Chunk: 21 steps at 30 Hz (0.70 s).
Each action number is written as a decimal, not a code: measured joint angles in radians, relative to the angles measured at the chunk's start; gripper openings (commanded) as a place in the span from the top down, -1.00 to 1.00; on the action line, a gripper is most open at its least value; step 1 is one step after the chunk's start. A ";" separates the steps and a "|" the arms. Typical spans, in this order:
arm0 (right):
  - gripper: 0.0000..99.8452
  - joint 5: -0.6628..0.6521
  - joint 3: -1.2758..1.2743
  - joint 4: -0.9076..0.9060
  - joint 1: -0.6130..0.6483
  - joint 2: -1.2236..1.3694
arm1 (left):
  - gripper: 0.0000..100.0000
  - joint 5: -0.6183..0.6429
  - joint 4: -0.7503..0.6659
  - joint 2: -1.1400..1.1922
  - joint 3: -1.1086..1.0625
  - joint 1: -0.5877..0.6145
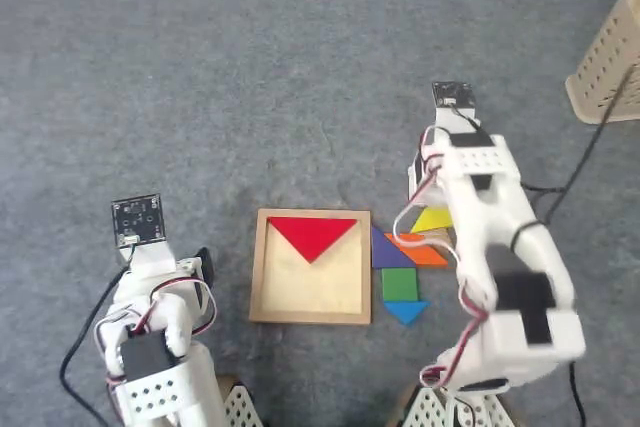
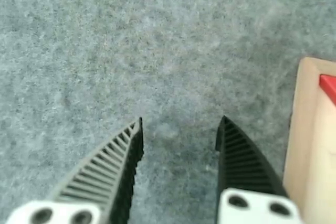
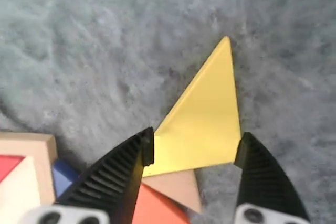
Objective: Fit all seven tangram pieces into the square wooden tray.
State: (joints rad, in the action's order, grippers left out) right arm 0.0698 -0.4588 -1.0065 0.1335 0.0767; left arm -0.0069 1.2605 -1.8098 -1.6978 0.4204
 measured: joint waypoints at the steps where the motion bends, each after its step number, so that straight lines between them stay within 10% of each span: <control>1: 0.60 0.000 -0.026 0.011 0.000 -0.035 | 0.57 0.000 0.000 0.000 0.000 0.000; 21: 0.39 0.037 -0.044 -0.021 -0.008 0.038 | 0.57 0.000 0.000 0.000 0.000 0.002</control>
State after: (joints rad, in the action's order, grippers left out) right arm 0.1066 -0.5033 -1.0280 0.1258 0.1151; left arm -0.0069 1.2605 -1.8098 -1.6978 0.4219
